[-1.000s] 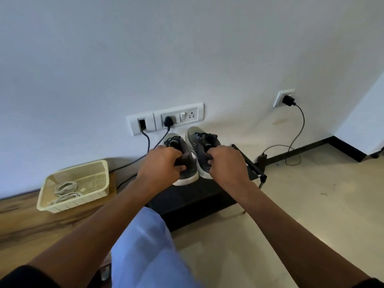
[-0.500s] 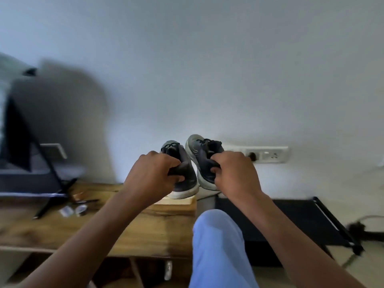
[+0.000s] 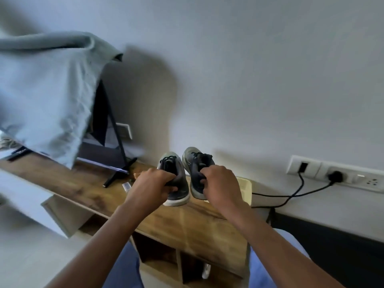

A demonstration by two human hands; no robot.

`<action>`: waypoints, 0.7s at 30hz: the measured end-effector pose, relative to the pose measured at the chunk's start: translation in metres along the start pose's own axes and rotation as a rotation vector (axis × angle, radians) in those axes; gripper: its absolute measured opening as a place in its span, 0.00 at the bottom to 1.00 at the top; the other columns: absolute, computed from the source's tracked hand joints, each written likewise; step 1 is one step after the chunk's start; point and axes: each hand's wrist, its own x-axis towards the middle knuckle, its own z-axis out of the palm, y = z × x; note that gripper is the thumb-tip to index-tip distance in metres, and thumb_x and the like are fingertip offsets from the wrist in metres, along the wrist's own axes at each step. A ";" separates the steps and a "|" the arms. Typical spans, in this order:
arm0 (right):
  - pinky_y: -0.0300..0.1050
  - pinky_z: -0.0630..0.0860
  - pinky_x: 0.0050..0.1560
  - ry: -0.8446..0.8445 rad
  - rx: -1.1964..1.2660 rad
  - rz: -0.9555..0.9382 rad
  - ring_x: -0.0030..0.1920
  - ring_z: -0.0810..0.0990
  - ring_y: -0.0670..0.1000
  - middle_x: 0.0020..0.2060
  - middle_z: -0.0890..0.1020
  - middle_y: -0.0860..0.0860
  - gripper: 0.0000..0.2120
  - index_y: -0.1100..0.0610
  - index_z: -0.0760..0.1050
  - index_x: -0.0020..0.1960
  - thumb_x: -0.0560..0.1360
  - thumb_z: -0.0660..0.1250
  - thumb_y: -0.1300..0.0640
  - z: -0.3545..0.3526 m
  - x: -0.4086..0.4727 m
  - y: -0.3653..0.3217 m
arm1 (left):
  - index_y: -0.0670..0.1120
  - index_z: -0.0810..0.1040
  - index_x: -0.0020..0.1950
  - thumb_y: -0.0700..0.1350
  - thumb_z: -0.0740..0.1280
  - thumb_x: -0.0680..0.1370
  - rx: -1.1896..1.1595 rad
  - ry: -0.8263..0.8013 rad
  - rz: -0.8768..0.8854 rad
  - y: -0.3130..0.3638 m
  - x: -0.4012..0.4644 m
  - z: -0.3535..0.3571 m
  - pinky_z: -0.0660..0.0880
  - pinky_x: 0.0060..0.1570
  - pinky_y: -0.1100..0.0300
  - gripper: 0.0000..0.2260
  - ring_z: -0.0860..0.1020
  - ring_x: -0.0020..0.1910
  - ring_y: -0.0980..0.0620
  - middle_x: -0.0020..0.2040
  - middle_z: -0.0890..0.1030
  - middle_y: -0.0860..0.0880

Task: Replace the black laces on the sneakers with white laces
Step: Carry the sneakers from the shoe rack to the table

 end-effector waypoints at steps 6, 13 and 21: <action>0.46 0.61 0.35 -0.083 0.051 -0.064 0.34 0.68 0.54 0.34 0.71 0.49 0.15 0.53 0.66 0.36 0.73 0.70 0.64 0.067 -0.004 -0.008 | 0.50 0.81 0.41 0.43 0.74 0.74 -0.034 -0.052 -0.066 -0.045 -0.030 0.045 0.73 0.39 0.55 0.04 0.78 0.39 0.51 0.37 0.79 0.55; 0.47 0.75 0.37 -0.178 0.039 -0.147 0.41 0.79 0.53 0.42 0.80 0.48 0.08 0.52 0.80 0.47 0.72 0.71 0.64 0.131 -0.022 -0.012 | 0.52 0.82 0.46 0.38 0.71 0.74 -0.098 -0.101 -0.170 -0.075 -0.061 0.094 0.76 0.42 0.59 0.08 0.79 0.42 0.56 0.42 0.81 0.57; 0.48 0.77 0.38 -0.280 0.012 -0.133 0.42 0.81 0.52 0.46 0.81 0.47 0.09 0.51 0.80 0.53 0.75 0.68 0.60 0.172 -0.023 -0.005 | 0.56 0.83 0.50 0.41 0.70 0.79 -0.110 -0.155 -0.218 -0.104 -0.057 0.133 0.77 0.45 0.65 0.09 0.79 0.43 0.62 0.45 0.82 0.60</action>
